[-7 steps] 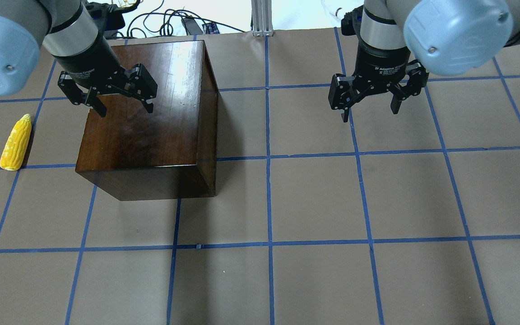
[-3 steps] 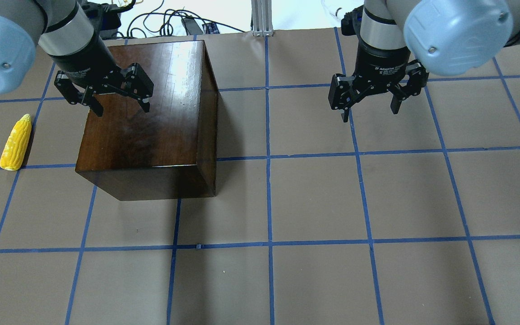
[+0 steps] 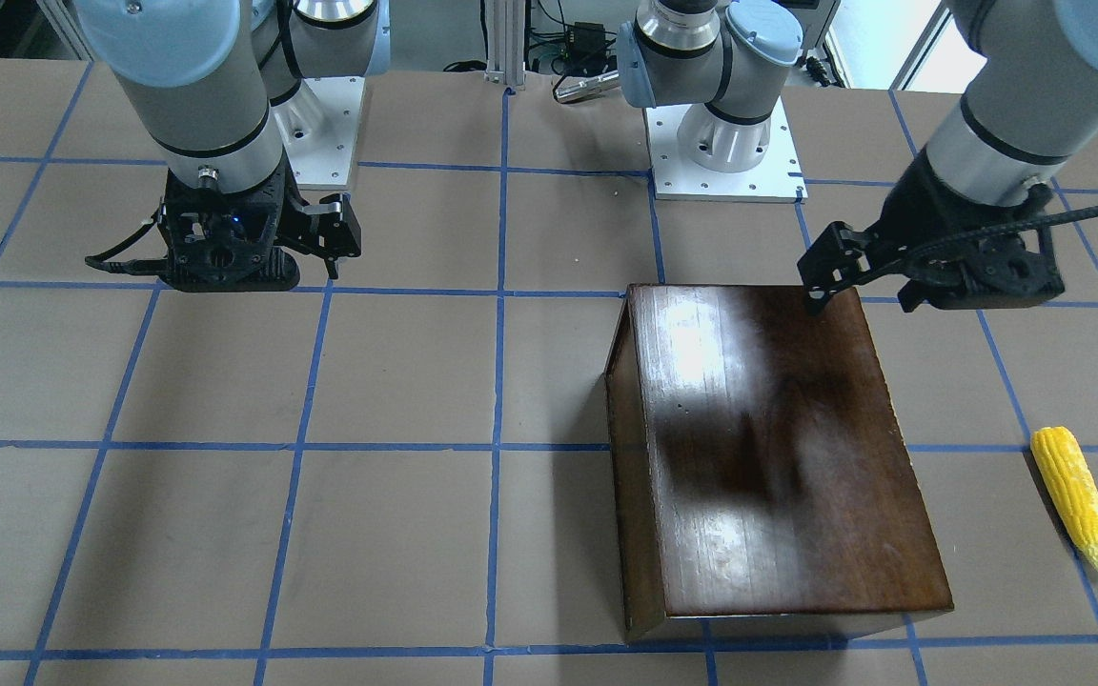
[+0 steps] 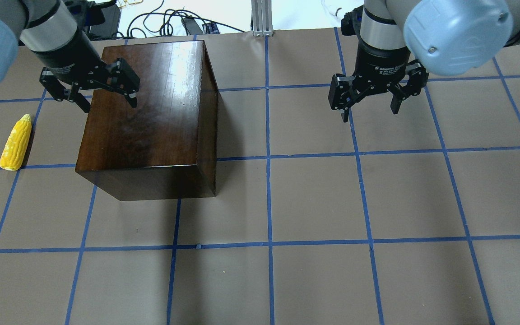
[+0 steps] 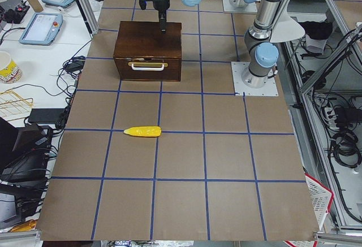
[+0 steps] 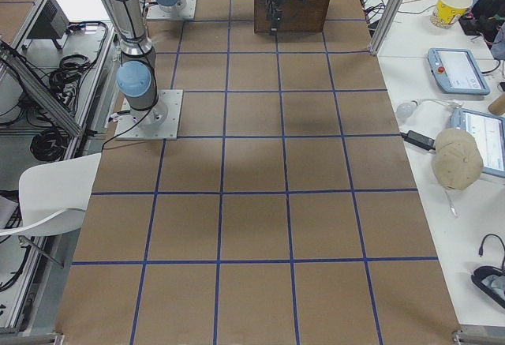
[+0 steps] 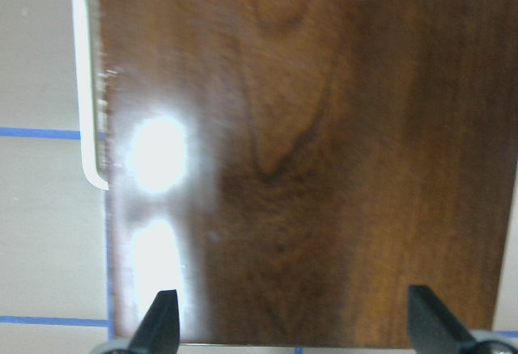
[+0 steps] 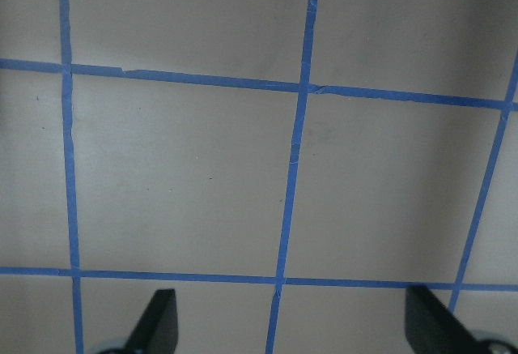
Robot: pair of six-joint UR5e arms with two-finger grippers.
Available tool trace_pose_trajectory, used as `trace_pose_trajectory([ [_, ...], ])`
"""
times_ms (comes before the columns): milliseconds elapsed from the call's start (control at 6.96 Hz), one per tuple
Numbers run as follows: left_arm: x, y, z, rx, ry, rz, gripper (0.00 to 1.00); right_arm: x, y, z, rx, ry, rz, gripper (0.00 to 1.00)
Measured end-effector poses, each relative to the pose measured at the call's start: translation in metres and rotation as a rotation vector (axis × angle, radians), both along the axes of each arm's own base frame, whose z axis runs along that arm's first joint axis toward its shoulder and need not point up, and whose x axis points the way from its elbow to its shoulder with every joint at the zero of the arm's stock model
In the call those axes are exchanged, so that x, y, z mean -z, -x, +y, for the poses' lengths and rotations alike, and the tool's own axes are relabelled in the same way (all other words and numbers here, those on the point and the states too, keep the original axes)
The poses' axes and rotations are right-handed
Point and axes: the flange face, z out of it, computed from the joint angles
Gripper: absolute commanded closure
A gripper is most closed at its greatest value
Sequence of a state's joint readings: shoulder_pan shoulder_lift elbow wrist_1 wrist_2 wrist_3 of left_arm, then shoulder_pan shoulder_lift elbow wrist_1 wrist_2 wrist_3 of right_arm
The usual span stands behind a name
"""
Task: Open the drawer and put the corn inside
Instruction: 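Move the left gripper to the white drawer handle on the cabinet side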
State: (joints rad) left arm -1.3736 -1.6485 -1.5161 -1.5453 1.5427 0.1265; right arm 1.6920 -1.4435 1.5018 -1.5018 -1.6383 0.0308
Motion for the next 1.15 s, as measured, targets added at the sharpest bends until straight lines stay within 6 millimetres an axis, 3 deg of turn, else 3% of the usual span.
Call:
trace_pose_trajectory([
  [431, 0.004, -0.112, -0.014, 0.112, 0.027, -0.008, 0.02, 0.0, 0.0, 0.0, 0.0, 0.0, 0.0, 0.0],
  [719, 0.025, -0.173, -0.018, 0.164, 0.024, 0.01, 0.0, 0.0, 0.0, 0.0, 0.0, 0.0, 0.0, 0.0],
  [1006, 0.063, -0.208, -0.026, 0.15, 0.022, 0.106, 0.0, 0.0, 0.0, 0.0, 0.001, 0.0, 0.0, 0.0],
  [1150, 0.081, -0.217, -0.032, 0.143, 0.014, 0.138, 0.0, 0.0, 0.0, 0.0, 0.001, 0.0, 0.0, 0.0],
])
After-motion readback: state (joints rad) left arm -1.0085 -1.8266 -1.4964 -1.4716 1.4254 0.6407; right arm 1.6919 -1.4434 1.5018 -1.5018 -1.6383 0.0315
